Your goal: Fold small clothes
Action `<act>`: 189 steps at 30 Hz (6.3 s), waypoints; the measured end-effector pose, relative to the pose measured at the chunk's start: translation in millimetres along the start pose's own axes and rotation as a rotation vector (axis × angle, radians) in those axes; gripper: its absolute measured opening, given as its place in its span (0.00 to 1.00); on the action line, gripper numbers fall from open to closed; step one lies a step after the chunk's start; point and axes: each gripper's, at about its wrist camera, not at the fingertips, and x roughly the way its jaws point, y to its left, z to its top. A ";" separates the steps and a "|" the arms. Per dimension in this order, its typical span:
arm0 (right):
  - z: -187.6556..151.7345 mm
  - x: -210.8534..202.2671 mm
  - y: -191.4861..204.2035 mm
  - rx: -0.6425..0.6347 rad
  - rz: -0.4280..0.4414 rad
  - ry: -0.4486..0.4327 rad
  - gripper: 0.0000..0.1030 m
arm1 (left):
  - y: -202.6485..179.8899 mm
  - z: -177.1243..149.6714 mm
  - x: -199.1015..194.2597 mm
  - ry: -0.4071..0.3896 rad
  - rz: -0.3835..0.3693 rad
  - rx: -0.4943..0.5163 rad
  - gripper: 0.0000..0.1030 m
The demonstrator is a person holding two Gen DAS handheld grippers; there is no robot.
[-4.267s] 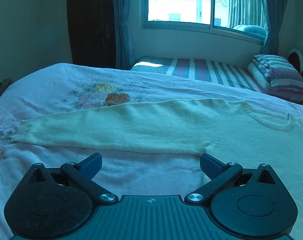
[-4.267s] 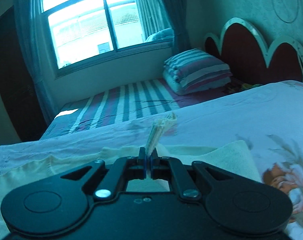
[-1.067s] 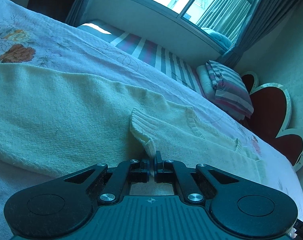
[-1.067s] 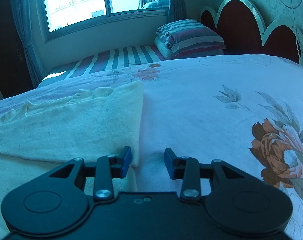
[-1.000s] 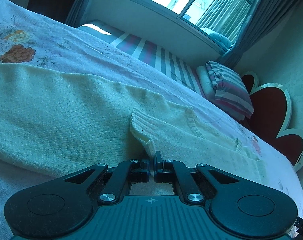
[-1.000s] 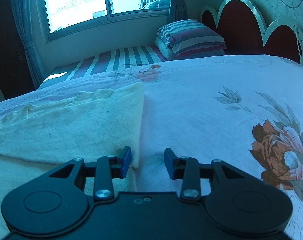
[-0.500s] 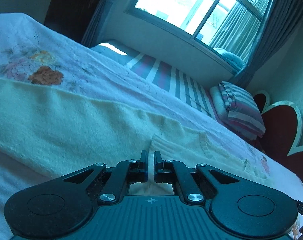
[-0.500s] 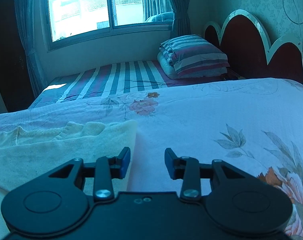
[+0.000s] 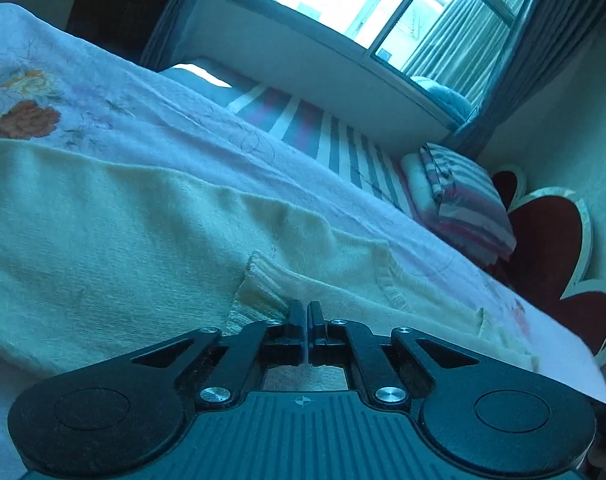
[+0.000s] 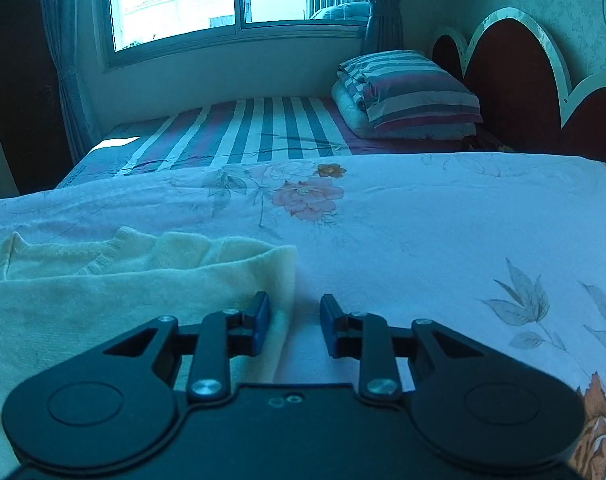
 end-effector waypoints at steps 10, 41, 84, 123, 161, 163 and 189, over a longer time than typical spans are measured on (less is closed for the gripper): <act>-36.6 -78.4 -12.9 0.087 0.060 -0.062 0.32 | 34.4 -24.4 -40.9 0.016 -0.003 -0.190 0.03; -40.9 -71.6 5.2 0.084 0.034 -0.016 0.35 | 38.8 -37.3 -14.0 -0.033 -0.085 -0.404 0.01; -55.6 -119.8 159.2 0.009 0.136 -0.007 0.37 | 330.0 18.9 -155.9 -0.366 0.184 -0.751 0.31; -47.4 -117.1 30.4 0.156 0.014 -0.013 0.37 | -89.1 -45.5 -0.5 0.117 -0.194 0.203 0.03; -40.2 -64.7 160.8 0.211 0.299 0.017 0.05 | 27.1 -41.9 -77.5 -0.055 0.136 0.191 0.48; -37.1 -69.1 155.1 0.201 0.284 -0.003 0.05 | 28.3 -43.0 -78.2 -0.063 0.131 0.183 0.48; -38.2 -84.1 51.7 0.244 0.124 -0.039 0.05 | 26.7 -40.6 -70.9 -0.086 0.184 0.174 0.48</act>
